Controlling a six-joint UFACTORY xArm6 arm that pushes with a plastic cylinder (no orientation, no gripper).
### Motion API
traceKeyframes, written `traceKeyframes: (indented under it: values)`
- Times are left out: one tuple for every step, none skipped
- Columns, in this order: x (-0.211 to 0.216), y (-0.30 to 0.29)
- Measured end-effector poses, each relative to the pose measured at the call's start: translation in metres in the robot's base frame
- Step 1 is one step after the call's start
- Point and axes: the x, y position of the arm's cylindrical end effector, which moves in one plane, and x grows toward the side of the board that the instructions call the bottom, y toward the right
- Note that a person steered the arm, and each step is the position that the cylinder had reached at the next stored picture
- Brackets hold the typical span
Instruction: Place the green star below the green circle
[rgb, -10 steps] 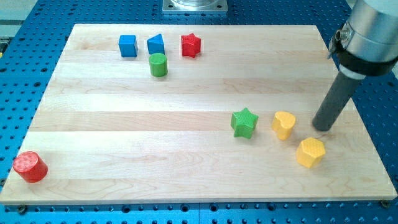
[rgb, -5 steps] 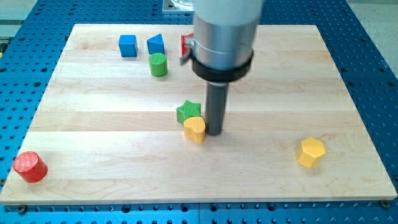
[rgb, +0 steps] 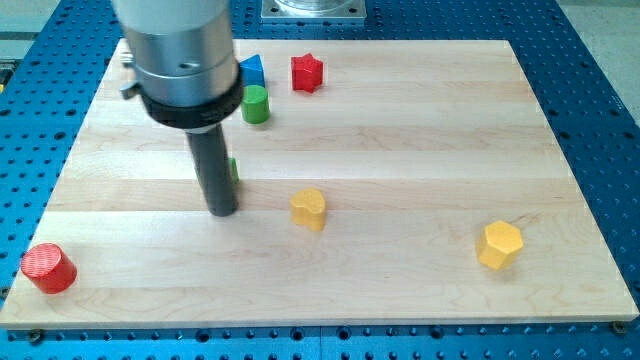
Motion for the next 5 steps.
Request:
traceKeyframes:
  values:
    - [0.015,-0.027]
    - [-0.020,-0.004]
    - [-0.044,0.010]
    - [-0.057,0.009]
    - [-0.053,0.005]
